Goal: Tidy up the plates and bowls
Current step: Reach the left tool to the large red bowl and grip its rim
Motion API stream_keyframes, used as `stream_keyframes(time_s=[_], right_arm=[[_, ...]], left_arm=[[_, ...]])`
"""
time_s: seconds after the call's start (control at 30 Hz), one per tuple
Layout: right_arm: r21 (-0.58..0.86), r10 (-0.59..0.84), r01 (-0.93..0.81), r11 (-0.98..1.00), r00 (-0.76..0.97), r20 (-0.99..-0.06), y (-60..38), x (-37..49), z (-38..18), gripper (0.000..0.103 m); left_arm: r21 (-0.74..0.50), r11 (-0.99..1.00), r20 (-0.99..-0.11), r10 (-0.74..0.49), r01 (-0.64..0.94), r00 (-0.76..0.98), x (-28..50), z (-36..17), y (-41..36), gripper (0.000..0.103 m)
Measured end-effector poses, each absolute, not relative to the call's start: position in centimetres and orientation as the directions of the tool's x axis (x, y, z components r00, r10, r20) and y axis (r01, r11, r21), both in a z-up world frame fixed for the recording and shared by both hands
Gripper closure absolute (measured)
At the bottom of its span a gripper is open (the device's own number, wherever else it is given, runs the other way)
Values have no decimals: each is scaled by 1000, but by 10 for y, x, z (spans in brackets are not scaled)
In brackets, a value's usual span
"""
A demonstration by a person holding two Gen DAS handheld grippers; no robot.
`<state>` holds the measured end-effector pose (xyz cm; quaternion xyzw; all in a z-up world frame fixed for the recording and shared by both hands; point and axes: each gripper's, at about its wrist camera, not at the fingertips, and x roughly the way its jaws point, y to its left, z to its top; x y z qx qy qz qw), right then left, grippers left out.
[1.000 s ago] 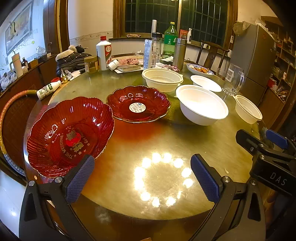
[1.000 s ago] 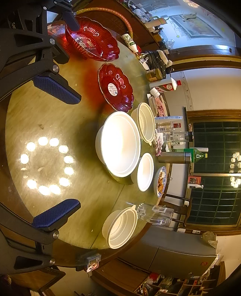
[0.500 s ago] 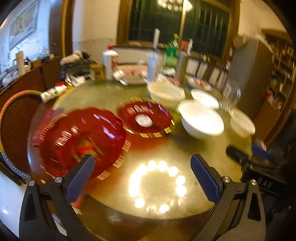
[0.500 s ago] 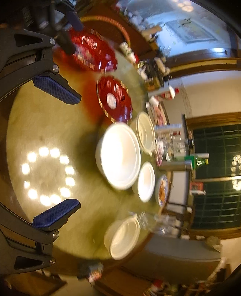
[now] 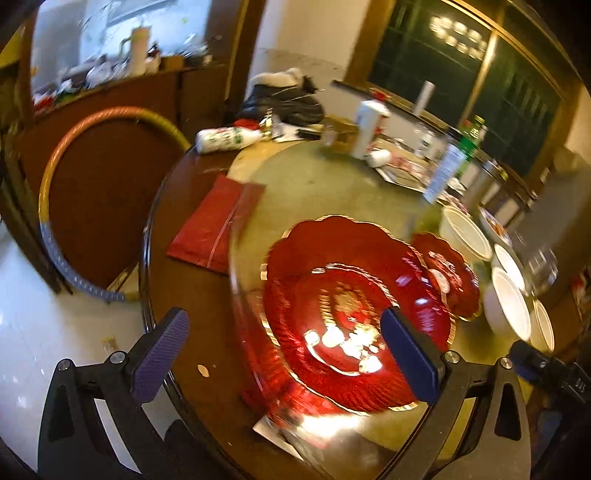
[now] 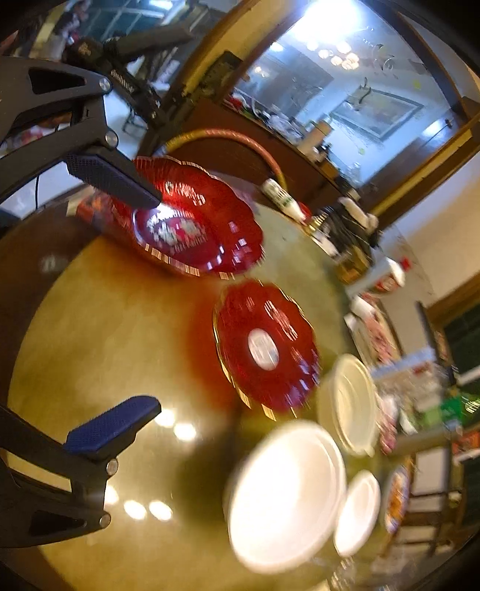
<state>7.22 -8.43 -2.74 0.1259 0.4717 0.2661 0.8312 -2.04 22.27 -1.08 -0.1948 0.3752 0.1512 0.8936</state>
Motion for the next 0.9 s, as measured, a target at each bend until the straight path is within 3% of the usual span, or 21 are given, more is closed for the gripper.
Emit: stream_keyframes(time_s=[0.1, 0.2, 0.3, 0.37, 0.4, 0.47, 0.5, 0.9], right_arm=[[520, 601, -304, 798, 336, -726, -61, 90, -45, 24], [556, 611, -258, 790, 269, -744, -44, 107, -66, 40], [562, 606, -229, 795, 246, -757, -38, 116, -79, 56], [557, 600, -226, 799, 241, -763, -34, 117, -84, 72], [559, 603, -229, 797, 240, -761, -31, 119, -86, 74], [578, 624, -238, 781, 248, -741, -28, 118, -87, 87], [580, 629, -247, 776, 253, -735, -27, 117, -86, 88], [499, 633, -399, 769, 373, -678, -11, 90, -41, 89]], left_arm=[[-218, 883, -756, 117, -416, 644, -12, -24, 225, 7], [-195, 895, -773, 112, -401, 624, -1, -35, 223, 21], [-175, 900, -800, 107, -400, 591, 9, -48, 221, 49], [-167, 899, -817, 105, -406, 568, 13, -57, 222, 82], [-156, 899, -824, 110, -410, 555, 15, -61, 220, 88], [-154, 898, -817, 119, -413, 564, 13, -65, 218, 91], [-148, 896, -811, 131, -418, 570, 11, -64, 217, 92], [-123, 876, -698, 258, -467, 668, -16, -24, 219, 93]])
